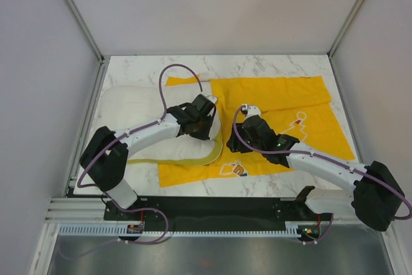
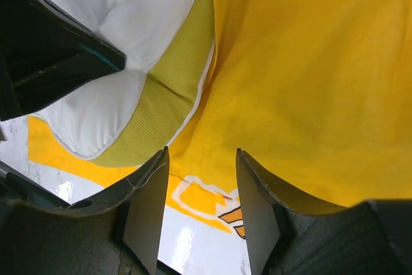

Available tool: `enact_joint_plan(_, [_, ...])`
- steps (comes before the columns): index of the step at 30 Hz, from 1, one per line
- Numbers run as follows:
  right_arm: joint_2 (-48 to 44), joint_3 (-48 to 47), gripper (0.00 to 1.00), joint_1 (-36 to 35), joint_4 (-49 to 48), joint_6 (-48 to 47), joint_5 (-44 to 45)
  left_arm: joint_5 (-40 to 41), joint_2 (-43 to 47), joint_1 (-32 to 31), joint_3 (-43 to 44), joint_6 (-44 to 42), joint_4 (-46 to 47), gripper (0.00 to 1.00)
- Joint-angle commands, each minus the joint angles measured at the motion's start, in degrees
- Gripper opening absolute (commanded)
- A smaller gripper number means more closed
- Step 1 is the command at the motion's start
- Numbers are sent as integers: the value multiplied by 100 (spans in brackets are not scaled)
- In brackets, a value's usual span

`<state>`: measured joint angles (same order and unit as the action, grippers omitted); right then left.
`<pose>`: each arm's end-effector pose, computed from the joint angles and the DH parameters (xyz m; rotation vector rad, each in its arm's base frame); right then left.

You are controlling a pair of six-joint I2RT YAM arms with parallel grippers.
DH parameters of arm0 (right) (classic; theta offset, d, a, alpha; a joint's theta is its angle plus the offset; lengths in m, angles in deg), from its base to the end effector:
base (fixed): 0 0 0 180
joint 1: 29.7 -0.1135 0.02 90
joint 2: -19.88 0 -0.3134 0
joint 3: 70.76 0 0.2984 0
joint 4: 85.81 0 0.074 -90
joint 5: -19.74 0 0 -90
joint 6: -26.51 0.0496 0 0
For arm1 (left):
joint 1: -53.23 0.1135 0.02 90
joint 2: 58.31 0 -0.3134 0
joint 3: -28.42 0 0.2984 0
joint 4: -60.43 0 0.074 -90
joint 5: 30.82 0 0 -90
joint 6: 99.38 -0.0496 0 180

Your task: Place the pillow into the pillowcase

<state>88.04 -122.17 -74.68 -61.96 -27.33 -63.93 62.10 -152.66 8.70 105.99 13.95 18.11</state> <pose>0.2039 0.1960 0.2382 -0.1211 2.3478 0.6043 0.2819 -0.2737 0.2338 0.4681 2.6027 -0.3520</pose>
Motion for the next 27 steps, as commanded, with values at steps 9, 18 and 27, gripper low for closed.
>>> enact_joint_plan(9, [962,-44,49,-583,-899,514,544,-265,971,612,-656,-207,40,2])
enact_joint_plan(18, [1621,-588,41,-609,-1093,629,1045,-265,900,674,-937,-118,259,2])
enact_joint_plan(27, [2465,-1362,41,-609,-1067,471,1345,-555,971,797,-1148,-75,585,2])
